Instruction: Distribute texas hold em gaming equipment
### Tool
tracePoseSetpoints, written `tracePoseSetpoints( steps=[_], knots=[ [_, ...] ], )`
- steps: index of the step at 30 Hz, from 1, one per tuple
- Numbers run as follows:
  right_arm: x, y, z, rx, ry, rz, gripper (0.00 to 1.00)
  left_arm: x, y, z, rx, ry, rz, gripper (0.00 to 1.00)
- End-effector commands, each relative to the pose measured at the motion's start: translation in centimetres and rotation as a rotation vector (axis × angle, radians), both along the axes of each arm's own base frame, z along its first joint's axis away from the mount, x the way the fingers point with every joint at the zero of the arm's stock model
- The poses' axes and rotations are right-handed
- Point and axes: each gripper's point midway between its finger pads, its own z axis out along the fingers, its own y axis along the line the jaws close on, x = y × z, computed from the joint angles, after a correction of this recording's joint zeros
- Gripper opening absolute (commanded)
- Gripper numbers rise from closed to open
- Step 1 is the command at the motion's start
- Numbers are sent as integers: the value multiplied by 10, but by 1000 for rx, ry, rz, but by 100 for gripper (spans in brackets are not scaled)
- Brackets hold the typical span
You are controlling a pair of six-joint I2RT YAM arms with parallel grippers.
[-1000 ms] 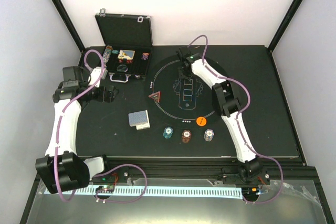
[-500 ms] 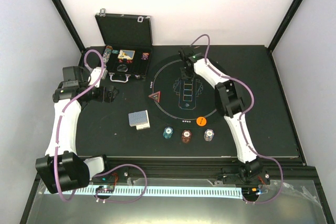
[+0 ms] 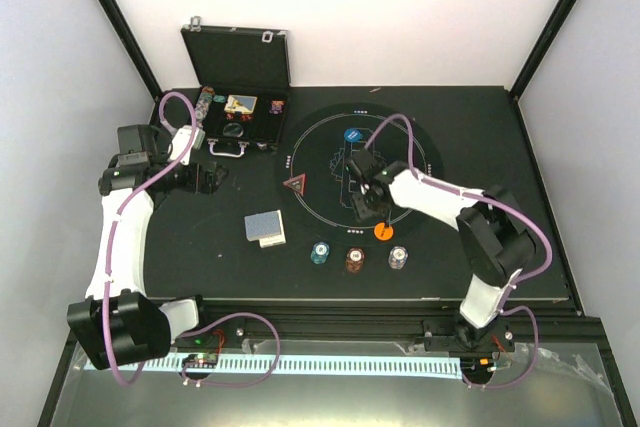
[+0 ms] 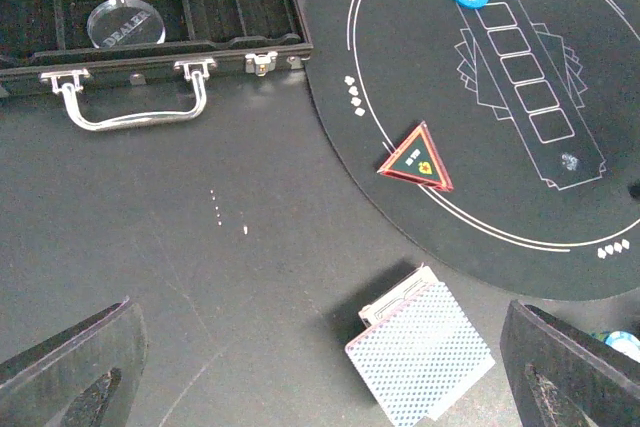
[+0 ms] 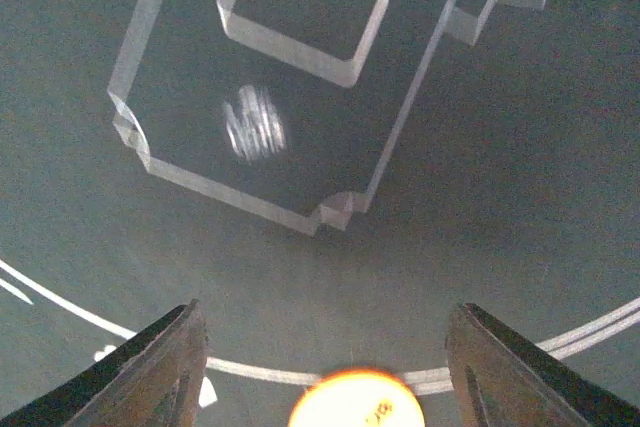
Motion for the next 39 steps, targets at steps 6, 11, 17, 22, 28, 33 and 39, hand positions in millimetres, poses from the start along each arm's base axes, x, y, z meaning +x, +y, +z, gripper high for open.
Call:
tracePoseSetpoints(
  steps=[6, 11, 17, 22, 28, 33, 39],
  knots=[
    [-56, -21, -23, 28, 60, -26, 52, 1, -3, 19, -9, -36, -29, 99],
    [-63, -22, -29, 30, 78, -25, 46, 1, -4, 21, -14, -44, -32, 99],
    [-75, -23, -43, 19, 112, -8, 41, 3, -2, 22, -4, -50, -26, 99],
    [-79, -25, -51, 7, 134, 3, 36, 4, -1, 26, 0, -54, -18, 99],
    [-75, -35, -57, -61, 126, -20, 31, 3, -1, 27, 2, -56, -17, 99],
    [-69, -42, -63, -120, 124, -50, 27, 2, 0, 28, 15, -62, -14, 99],
    [-58, -50, -66, -165, 110, -91, 23, -1, 1, 31, 26, -72, -14, 99]
  ],
)
